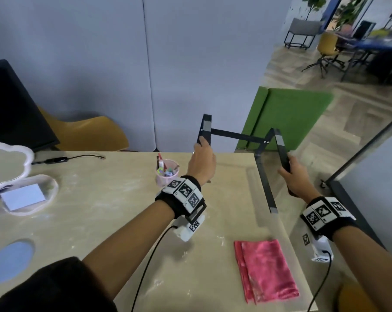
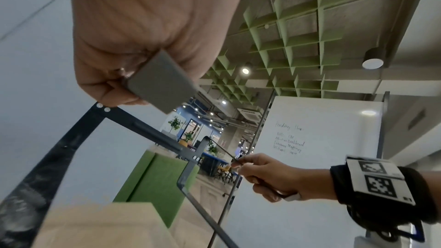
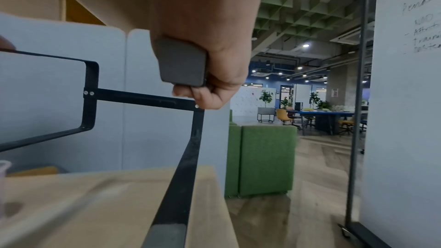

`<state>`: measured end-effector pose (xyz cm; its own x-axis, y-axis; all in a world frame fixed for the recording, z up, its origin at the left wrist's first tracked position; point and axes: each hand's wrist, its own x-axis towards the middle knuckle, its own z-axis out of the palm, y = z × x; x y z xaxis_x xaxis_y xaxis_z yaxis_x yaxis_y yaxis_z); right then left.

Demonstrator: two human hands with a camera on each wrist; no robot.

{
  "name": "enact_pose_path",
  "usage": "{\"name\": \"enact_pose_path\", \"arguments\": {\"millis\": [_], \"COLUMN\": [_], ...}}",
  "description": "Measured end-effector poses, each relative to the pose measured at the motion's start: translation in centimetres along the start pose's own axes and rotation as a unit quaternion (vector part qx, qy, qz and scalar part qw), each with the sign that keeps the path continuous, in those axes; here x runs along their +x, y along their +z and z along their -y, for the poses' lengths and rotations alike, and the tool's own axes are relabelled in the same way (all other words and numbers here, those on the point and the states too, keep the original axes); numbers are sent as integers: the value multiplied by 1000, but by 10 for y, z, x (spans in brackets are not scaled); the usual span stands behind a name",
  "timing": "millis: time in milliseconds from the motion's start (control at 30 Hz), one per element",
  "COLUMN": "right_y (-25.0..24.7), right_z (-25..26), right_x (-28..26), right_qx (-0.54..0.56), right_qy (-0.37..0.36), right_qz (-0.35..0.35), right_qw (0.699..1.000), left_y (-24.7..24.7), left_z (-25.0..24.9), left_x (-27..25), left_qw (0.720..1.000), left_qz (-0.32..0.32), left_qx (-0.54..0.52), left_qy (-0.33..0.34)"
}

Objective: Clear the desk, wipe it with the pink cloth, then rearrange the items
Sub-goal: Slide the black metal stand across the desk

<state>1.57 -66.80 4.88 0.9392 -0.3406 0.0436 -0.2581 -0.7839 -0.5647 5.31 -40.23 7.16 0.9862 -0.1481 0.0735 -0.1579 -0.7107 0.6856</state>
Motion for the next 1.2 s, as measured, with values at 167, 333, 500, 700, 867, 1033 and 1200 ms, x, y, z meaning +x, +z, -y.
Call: {"name": "enact_pose_path", "arguments": {"millis": [167,333,500,700,867,1033,1200], "right_y": [5,33,62,81,88,79,85], "right_z": [-33,-46,-52,-63,-70,-56,3], "right_x": [9,17,18,19,16,18,21], "right_qx": [-26,-40,-31,-30,-15,-58,-165], "right_qy": [29,47,59,74,76,103,83], "right_qz": [24,42,33,43,45,75,2], "right_qw": [999,997,997,996,996,990,983], "left_y": [44,76,91,105,110,99,79], "left_z": [17,44,64,77,81,84,118], "left_x": [12,19,24,28,24,14,-28], "left_qw": [998,994,992,990,990,992,996], "left_qz": [65,99,97,110,109,105,39], "left_qx": [10,40,78,86,87,59,32], "left_qy": [-8,-25,-25,-32,-32,-32,67]}}
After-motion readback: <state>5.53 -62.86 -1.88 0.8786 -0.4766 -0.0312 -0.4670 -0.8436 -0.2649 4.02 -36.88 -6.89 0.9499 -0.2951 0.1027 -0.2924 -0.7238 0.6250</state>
